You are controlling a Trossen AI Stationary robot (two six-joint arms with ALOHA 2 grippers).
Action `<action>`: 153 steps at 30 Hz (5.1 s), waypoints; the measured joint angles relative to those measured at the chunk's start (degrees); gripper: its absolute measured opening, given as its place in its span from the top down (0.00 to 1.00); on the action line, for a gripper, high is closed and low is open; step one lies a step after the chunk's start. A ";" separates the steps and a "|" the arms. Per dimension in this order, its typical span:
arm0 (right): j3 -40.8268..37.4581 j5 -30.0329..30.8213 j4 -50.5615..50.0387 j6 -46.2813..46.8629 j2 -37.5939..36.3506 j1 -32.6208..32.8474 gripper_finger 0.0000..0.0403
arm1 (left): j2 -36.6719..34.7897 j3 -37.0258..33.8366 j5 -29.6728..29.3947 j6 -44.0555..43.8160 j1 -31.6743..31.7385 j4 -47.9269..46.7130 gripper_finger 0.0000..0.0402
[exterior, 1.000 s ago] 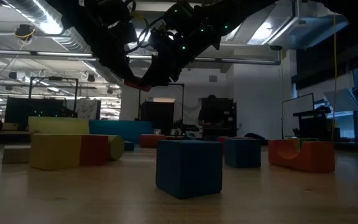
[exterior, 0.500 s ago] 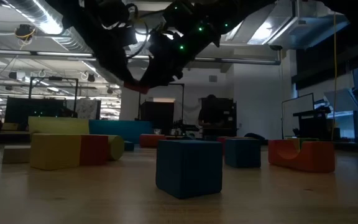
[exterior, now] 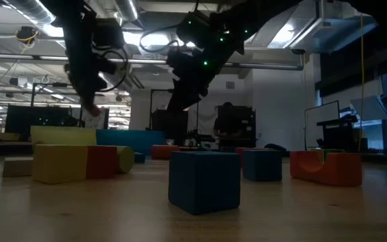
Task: Sort blocks by size
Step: Put the red cylindrical block into the yellow bin, then put the orange cylindrical block into the yellow bin, then put the light green arch block into the orange bin
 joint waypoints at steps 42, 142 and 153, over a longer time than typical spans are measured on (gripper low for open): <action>-0.96 -1.55 6.97 -0.18 10.40 0.00 0.69 | 0.49 -0.02 29.68 8.29 -6.75 10.30 0.47; 17.03 2.29 -47.88 -14.31 8.22 3.54 0.42 | 0.64 -0.04 2.99 -6.00 8.89 0.38 0.52; 15.51 -6.89 -58.38 2.61 7.04 3.43 0.42 | 0.66 -0.04 3.74 -7.42 8.78 0.46 0.51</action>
